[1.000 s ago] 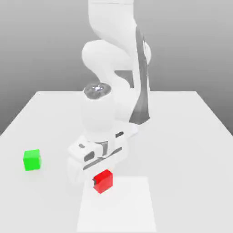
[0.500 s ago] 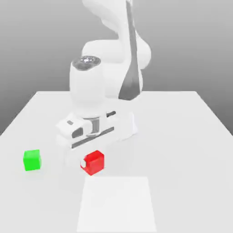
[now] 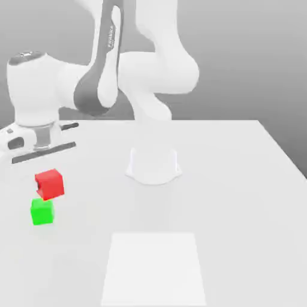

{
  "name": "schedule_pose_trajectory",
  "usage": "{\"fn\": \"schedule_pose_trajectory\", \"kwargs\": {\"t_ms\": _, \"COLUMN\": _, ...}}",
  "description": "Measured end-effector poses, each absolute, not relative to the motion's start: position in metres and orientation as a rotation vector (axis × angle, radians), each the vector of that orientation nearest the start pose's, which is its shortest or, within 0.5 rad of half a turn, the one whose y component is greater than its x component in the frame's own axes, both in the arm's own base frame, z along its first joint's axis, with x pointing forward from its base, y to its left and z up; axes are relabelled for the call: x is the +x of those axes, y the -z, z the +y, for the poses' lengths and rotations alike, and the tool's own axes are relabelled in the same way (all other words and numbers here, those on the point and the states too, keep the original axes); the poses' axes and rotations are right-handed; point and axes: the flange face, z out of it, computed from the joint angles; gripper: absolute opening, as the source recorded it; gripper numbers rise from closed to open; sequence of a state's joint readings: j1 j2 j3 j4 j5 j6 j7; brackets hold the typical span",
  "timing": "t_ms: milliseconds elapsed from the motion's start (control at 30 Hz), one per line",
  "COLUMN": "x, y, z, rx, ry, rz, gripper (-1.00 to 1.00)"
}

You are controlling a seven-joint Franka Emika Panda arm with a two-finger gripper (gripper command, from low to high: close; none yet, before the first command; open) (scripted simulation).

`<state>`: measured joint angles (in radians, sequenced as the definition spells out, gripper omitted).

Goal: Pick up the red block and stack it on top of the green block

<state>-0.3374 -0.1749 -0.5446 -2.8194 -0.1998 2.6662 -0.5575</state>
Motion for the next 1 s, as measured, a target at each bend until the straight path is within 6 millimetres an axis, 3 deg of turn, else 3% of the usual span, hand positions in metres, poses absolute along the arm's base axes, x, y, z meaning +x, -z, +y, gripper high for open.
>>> {"fn": "schedule_pose_trajectory", "kwargs": {"t_ms": 67, "x": 0.232, "y": -0.246, "z": -0.289, "rx": -3.133, "ry": 0.002, "rz": 0.232, "gripper": -1.00}}
{"fn": "schedule_pose_trajectory", "kwargs": {"t_ms": 167, "x": 0.229, "y": -0.242, "z": -0.294, "rx": -3.130, "ry": 0.011, "rz": 0.237, "gripper": -1.00}}
{"fn": "schedule_pose_trajectory", "kwargs": {"t_ms": 1000, "x": 0.228, "y": -0.182, "z": -0.294, "rx": -3.129, "ry": 0.006, "rz": 0.237, "gripper": -1.00}}
